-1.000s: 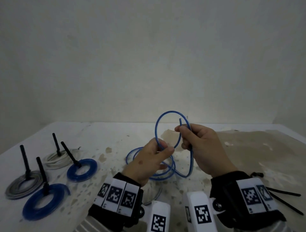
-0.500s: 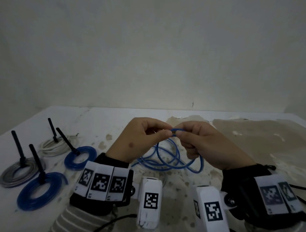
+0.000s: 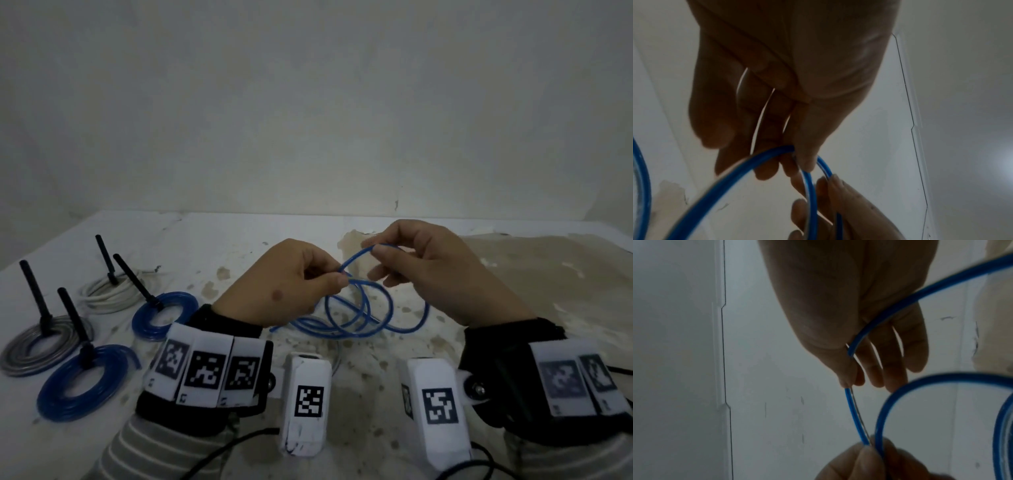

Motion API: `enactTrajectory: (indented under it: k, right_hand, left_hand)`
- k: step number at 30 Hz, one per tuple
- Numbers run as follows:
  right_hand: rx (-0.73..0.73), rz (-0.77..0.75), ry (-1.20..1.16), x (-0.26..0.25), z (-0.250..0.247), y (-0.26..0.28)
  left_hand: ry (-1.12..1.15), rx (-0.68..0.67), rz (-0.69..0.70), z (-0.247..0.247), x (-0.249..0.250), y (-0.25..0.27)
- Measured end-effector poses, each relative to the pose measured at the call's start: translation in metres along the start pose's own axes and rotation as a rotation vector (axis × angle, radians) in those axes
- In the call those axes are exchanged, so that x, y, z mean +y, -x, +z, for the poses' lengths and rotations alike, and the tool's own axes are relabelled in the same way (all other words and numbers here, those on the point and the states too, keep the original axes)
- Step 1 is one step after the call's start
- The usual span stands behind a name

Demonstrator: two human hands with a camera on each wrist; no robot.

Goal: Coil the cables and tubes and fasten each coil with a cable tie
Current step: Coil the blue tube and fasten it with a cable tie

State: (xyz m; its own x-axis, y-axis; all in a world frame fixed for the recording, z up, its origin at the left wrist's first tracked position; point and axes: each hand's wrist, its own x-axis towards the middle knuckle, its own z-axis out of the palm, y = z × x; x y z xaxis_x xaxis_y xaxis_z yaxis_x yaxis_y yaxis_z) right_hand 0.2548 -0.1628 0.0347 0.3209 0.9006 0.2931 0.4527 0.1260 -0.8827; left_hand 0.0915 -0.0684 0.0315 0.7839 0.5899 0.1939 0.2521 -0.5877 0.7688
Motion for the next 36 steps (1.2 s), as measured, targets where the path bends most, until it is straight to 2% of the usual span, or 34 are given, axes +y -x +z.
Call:
enactTrajectory:
  k: [5, 9, 12, 16, 18, 20, 25, 27, 29, 33, 36]
  right_hand:
    - [0.158, -0.072, 0.09, -0.002, -0.018, 0.001]
    - [0.308, -0.065, -0.022, -0.004, -0.039, 0.003]
    - [0.235, -0.007, -0.075, -0.002, -0.044, 0.005]
    - [0.054, -0.001, 0.09, 0.0, -0.029, 0.005]
    - [-0.009, 0.029, 0.154, -0.001, -0.021, 0.005]
    - [-0.045, 0.05, 0.114, -0.004, -0.014, 0.006]
    - [-0.106, 0.09, -0.268, -0.009, 0.001, 0.006]
    - [-0.101, 0.068, -0.24, -0.009, 0.006, 0.006]
    - [-0.024, 0.032, -0.209, -0.01, 0.01, 0.004]
    - [0.114, -0.011, -0.321, -0.012, 0.008, 0.003]
    - [0.061, -0.018, -0.412, -0.014, 0.0, 0.005]
  left_hand:
    - [0.066, -0.028, -0.058, -0.011, -0.004, 0.004]
    - [0.091, -0.007, -0.08, -0.017, -0.01, 0.005]
    - [0.22, 0.138, -0.075, -0.017, -0.01, 0.004]
    - [0.6, 0.376, -0.08, -0.013, -0.004, -0.001]
    - [0.721, 0.421, -0.083, -0.009, -0.001, -0.002]
    - [0.77, 0.443, -0.087, -0.003, 0.001, -0.004]
    - [0.788, 0.441, -0.107, 0.006, 0.004, -0.004]
    - [0.798, 0.436, -0.104, 0.009, 0.006, -0.004]
    - [0.837, 0.406, -0.113, 0.013, 0.01, -0.003]
    - [0.81, 0.245, -0.122, 0.027, 0.016, 0.0]
    - [0.714, 0.199, -0.122, 0.038, 0.018, -0.001]
